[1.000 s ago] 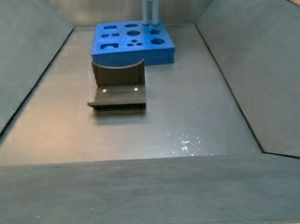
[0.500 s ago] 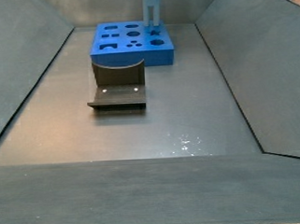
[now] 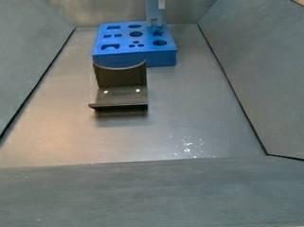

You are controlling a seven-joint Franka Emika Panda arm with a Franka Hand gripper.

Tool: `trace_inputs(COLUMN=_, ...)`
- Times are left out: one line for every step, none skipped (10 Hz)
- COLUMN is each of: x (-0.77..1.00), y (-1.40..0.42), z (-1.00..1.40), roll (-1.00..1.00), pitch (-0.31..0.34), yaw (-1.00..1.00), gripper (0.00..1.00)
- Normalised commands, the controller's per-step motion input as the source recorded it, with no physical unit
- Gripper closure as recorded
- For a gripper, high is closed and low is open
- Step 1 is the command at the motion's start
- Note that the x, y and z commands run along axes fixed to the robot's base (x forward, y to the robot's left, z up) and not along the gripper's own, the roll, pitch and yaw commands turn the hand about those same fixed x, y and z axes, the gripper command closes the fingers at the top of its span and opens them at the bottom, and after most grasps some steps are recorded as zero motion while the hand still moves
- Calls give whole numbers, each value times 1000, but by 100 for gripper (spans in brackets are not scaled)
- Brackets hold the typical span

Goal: Pick up the square-circle object. Move up. Rotate the square-circle object. Place the square-circle object on the fixture. Regrasp the square-circle object. Move to above the board. Insert the square-circle object.
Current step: Insert the square-circle object.

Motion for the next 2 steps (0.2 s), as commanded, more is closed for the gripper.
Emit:
trace_inputs(x=-40, y=0, z=0, roll=29, pitch=0, yaw=0, gripper=100)
trace_inputs(x=0, y=0, z=0, roll=0, pitch=0, yaw=0, gripper=100)
